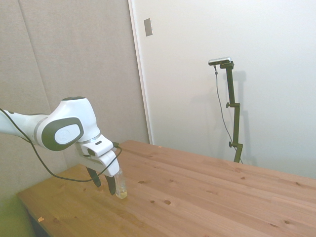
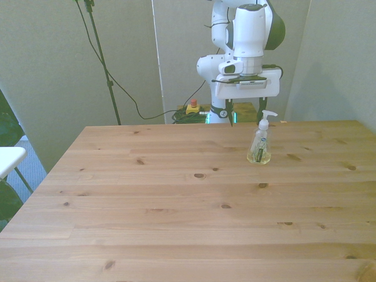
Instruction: Knock down the sanitizer
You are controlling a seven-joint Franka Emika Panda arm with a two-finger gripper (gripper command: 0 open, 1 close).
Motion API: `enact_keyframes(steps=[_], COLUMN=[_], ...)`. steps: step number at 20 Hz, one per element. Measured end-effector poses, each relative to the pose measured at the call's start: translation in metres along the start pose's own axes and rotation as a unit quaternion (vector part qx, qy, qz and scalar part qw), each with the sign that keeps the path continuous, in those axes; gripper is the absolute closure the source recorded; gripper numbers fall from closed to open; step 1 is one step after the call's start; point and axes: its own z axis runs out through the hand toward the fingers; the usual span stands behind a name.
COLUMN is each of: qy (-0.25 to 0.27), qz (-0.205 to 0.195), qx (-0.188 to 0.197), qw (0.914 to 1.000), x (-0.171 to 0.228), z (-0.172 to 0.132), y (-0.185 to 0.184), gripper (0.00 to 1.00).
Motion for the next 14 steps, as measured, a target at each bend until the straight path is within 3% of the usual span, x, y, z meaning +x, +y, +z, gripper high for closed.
enact_keyframes(steps=[3, 4, 14], qy=[0.000, 0.001, -0.011], qz=[-0.001, -0.001, -0.007], qx=[-0.002, -0.003, -0.013], qw=[1.0000, 1.0000, 0.9998], x=[0.000, 0.000, 0.006], z=[0.001, 0.000, 0.004], y=[-0.004, -0.011, -0.060], gripper=[0.00, 1.00, 1.00])
